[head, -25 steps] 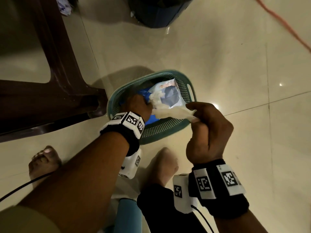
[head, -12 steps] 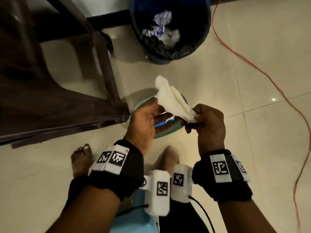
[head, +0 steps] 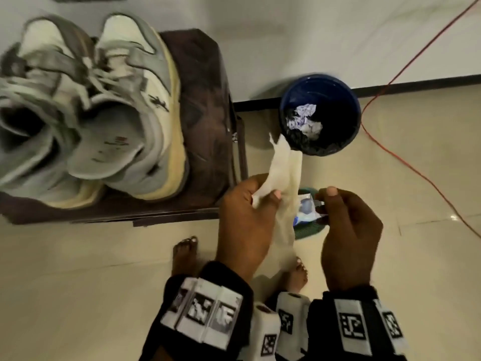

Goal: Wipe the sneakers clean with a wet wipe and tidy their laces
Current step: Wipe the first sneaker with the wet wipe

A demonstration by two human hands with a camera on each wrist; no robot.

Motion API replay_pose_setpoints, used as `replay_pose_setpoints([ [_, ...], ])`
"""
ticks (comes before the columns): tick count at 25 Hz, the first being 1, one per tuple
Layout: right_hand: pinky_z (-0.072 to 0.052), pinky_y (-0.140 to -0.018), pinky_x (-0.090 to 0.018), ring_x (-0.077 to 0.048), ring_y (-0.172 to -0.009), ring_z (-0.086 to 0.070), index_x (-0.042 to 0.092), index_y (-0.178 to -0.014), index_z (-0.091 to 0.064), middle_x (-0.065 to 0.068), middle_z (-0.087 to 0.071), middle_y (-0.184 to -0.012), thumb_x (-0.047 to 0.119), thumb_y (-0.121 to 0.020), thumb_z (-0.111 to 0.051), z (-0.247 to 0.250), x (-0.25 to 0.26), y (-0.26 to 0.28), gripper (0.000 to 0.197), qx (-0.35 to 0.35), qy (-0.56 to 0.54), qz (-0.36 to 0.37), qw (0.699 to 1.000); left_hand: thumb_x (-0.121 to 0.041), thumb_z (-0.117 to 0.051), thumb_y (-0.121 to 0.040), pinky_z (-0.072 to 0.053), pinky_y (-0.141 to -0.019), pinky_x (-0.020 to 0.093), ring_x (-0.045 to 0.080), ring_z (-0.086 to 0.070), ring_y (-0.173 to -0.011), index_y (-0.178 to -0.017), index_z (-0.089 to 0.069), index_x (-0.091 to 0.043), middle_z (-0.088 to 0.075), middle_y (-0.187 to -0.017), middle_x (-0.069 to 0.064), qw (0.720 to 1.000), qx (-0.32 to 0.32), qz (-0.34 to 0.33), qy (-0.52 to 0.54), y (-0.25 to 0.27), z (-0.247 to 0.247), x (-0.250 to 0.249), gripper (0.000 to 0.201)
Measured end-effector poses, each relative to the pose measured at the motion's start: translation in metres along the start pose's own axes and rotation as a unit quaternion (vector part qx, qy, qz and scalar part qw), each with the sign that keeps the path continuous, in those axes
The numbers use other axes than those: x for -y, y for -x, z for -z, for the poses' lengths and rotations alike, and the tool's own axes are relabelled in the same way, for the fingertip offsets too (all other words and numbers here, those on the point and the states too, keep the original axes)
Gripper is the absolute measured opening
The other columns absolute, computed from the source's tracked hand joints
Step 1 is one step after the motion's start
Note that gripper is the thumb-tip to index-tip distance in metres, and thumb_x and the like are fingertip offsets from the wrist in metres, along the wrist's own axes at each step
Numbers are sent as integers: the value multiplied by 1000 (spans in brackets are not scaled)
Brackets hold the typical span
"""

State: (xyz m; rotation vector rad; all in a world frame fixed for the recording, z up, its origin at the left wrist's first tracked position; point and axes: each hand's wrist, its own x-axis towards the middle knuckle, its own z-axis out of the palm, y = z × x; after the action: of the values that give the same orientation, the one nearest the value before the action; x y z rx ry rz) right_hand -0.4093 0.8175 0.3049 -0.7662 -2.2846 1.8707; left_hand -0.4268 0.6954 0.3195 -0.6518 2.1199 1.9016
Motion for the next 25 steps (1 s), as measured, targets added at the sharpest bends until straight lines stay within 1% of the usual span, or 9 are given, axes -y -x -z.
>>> replay_pose_setpoints([
  [3, -53, -73, -37, -24, -84, -68, 17, -91, -73, -5, -73, -85, 28, -92, -56, -26, 37, 16, 20, 128, -22, -27, 991, -12, -58, -91, -49, -66, 10, -4, -64, -79, -99, -71, -27, -70, -83, -16, 997, 4, -51, -49, 20, 25, -24, 21],
  [5, -54, -74, -30, -18, -85, -69, 18, -96, -72, 0, -74, -87, 27, -93, -55, -40, 53, 27, 20, 203, -7, -29, 979, -14, -57, -93, -54, -76, 20, 1, -65, -87, -107, -70, -24, -71, -95, -9, 994, 5, -82, -73, 24, 38, -32, 22],
  [8, -54, -75, -33, -15, -83, -69, 20, -95, -73, 2, -74, -85, 26, -91, -53, -53, 63, 39, 21, 216, 9, -28, 976, -16, -56, -93, -54, -85, 24, 3, -62, -96, -116, -66, -22, -68, -107, -7, 988, 14, -104, -115, 27, 60, -36, 26],
  [12, -54, -84, -46, -19, -90, -68, 26, -101, -72, 3, -74, -92, 16, -94, -54, -51, 66, 49, 21, 197, 28, -43, 979, -15, -55, -90, -43, -92, 6, -6, -53, -103, -127, -58, -25, -62, -114, -14, 981, 75, -113, -138, 41, 80, -43, 39],
  [15, -52, -87, -52, -20, -92, -68, 24, -104, -72, 5, -74, -94, 17, -90, -60, -54, 76, 56, 20, 189, 47, -42, 980, -17, -55, -91, -33, -89, -4, -10, -46, -110, -131, -52, -32, -57, -126, -16, 979, 79, -110, -155, 49, 92, -50, 43],
  [18, -52, -89, -47, -17, -95, -68, 21, -103, -72, 4, -74, -95, 10, -90, -61, -63, 90, 55, 20, 206, 26, -28, 978, -22, -53, -94, -33, -86, -5, -16, -46, -102, -128, -55, -28, -56, -124, -16, 978, 44, -115, -169, 49, 102, -56, 35],
  [21, -55, -85, -40, -24, -94, -69, 7, -106, -70, -9, -74, -94, 21, -89, -54, -77, 103, 52, 28, 245, -46, -39, 968, -16, -51, -95, -33, -87, -4, -11, -46, -109, -127, -56, -29, -53, -124, -16, 974, 21, -131, -185, 44, 112, -59, 35],
  [23, -56, -75, -32, -21, -84, -69, 13, -95, -74, -8, -74, -85, 25, -91, -57, -89, 110, 50, 21, 251, -48, -21, 967, -9, -52, -92, -32, -91, -3, -8, -46, -113, -127, -56, -30, -53, -125, -18, 971, 40, -126, -197, 40, 118, -64, 41],
  [25, -57, -67, -30, -18, -75, -69, 29, -86, -76, -3, -74, -80, 17, -91, -57, -98, 114, 47, 23, 231, -47, -3, 972, -6, -53, -89, -38, -97, 6, -4, -50, -115, -125, -59, -27, -58, -124, -16, 976, 67, -110, -178, 35, 122, -69, 42],
])
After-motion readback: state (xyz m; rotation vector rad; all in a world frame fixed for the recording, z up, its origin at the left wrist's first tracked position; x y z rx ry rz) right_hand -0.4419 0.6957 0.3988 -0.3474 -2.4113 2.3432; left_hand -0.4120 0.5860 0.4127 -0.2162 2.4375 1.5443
